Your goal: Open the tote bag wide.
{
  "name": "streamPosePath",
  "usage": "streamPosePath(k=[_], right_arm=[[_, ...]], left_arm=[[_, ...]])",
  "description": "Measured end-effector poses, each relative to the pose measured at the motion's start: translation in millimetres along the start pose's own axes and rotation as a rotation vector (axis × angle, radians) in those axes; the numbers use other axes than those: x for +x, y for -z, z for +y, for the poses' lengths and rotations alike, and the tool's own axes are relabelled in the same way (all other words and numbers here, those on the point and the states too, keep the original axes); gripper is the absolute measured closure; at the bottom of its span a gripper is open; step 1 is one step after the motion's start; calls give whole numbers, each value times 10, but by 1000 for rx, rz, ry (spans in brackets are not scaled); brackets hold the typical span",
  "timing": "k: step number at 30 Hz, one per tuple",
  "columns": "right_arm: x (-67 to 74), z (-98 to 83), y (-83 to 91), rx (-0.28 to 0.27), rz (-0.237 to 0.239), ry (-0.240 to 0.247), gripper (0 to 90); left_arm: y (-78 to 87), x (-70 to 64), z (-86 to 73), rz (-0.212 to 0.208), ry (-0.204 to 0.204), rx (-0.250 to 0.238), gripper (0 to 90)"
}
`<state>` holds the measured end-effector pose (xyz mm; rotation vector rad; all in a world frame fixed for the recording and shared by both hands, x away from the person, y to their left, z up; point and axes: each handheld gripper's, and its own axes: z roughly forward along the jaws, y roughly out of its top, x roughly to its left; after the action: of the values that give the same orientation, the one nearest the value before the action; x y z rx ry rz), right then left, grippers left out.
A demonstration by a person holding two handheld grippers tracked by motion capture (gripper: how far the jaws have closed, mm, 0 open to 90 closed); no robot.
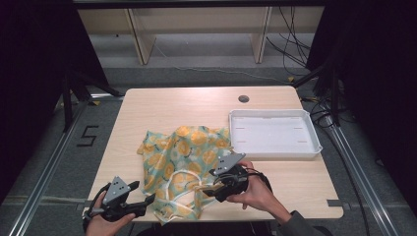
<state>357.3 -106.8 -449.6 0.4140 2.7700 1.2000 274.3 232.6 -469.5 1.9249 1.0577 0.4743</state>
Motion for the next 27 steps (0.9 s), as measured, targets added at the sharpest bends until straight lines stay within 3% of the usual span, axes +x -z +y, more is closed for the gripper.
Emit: streamPosePath(k=[2, 5, 6, 7, 9, 11, 13, 16, 17, 19, 20, 21, 22, 23, 24, 27], right_arm=[[20, 4, -38, 15, -1, -8, 319], [22, 8, -130, 33, 12, 24, 358], [32, 6, -155, 53, 10, 15, 404], [23, 8, -193, 63, 18, 49, 481], [27, 7, -236, 89, 13, 64, 637], [20, 33, -258, 90, 15, 117, 790], [24, 84, -231, 88, -1, 111, 883], [-26, 200, -176, 47, -9, 124, 900], [-31, 238, -146, 42, -16, 100, 900], [-78, 324, -109, 4, -12, 102, 900], [-108, 365, -87, -12, -14, 96, 900], [-135, 403, -63, -29, -18, 82, 900], [-141, 436, -34, -36, -22, 43, 900], [-191, 478, -23, -61, -19, 70, 900], [-217, 513, -3, -78, -10, 63, 900], [-280, 609, 62, -107, -17, 36, 900]], left_arm=[[-1, -5, -3, 4, 8, 0, 272], [-11, -11, -4, 2, 13, -1, 272], [-6, -16, -2, 6, 7, 1, 272], [-6, -16, -2, 6, 7, 1, 272], [-1, -18, 1, 9, -1, 3, 271], [3, -37, 12, 15, 1, -23, 270], [26, -66, 36, 21, -16, -39, 271], [72, -133, 83, 21, -43, -65, 271], [80, -163, 95, 12, -50, -69, 270], [73, -227, 113, 0, -73, -72, 271], [63, -250, 123, -17, -104, -71, 270], [44, -299, 124, -27, -96, -72, 271], [20, -329, 134, -38, -116, -66, 269], [20, -329, 134, -38, -116, -66, 260], [-76, -373, 153, -58, -163, -54, 249], [-254, -464, 175, -55, -195, -12, 233]])
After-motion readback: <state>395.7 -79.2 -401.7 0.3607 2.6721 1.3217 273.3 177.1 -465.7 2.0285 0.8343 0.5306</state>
